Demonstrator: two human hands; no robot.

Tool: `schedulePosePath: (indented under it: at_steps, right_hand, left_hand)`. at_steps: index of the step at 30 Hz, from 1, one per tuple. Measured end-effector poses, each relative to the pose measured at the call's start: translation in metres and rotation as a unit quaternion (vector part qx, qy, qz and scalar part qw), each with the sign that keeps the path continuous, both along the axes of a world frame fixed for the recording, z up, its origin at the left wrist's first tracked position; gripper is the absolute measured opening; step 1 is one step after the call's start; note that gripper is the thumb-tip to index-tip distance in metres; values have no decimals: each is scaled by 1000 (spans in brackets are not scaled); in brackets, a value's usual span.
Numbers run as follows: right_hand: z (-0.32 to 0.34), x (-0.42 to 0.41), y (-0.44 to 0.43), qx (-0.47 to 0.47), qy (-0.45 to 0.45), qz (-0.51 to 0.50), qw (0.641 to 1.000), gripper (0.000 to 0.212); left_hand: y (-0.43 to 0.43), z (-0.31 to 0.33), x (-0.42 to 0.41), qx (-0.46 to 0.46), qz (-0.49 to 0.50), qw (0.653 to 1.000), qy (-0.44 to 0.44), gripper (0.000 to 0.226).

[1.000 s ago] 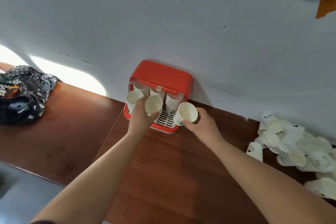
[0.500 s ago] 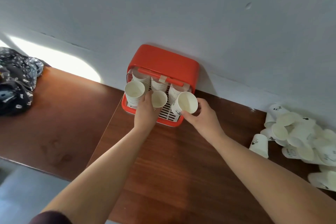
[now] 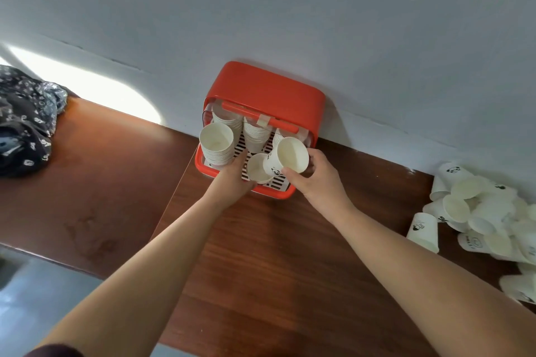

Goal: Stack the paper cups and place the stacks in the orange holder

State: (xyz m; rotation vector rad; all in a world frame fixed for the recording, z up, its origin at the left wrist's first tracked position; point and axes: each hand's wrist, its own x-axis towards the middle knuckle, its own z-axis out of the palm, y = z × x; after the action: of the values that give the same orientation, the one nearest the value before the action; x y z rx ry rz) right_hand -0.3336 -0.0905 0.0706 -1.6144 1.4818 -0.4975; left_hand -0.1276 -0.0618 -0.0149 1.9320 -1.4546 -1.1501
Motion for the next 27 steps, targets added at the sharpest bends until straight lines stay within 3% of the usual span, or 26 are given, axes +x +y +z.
schedulePosePath:
  at_steps: [5,10,12,14,19,24,27]
  right_hand:
    - [-13,24,-1,-24,27,43,998,59]
    - [-40,41,-11,-22,155,95,983,73]
    - [-53,43,-13,5,172,118,978,74]
    - [-62,43,-14,18,175,123,977,75]
    - [-71,42,-13,15,196,132,972,75]
    - [-57,28,-3,-18,151,106,983,39]
    - [-43,-7,13,-28,156,87,983,40]
  left_hand:
    - [8,12,3,-22,98,995,27,37]
    - [6,10,-1,-37,86,989,111,38]
    - [4,0,1,-51,42,993,101,36]
    - [3,-9,2,-67,21,995,69,47]
    - [2,-11,-3,-80,37,996,17,51]
    - [19,-10,-13,-88,97,991,-25,47]
    - [43,-2,-25,-87,132,987,-6,36]
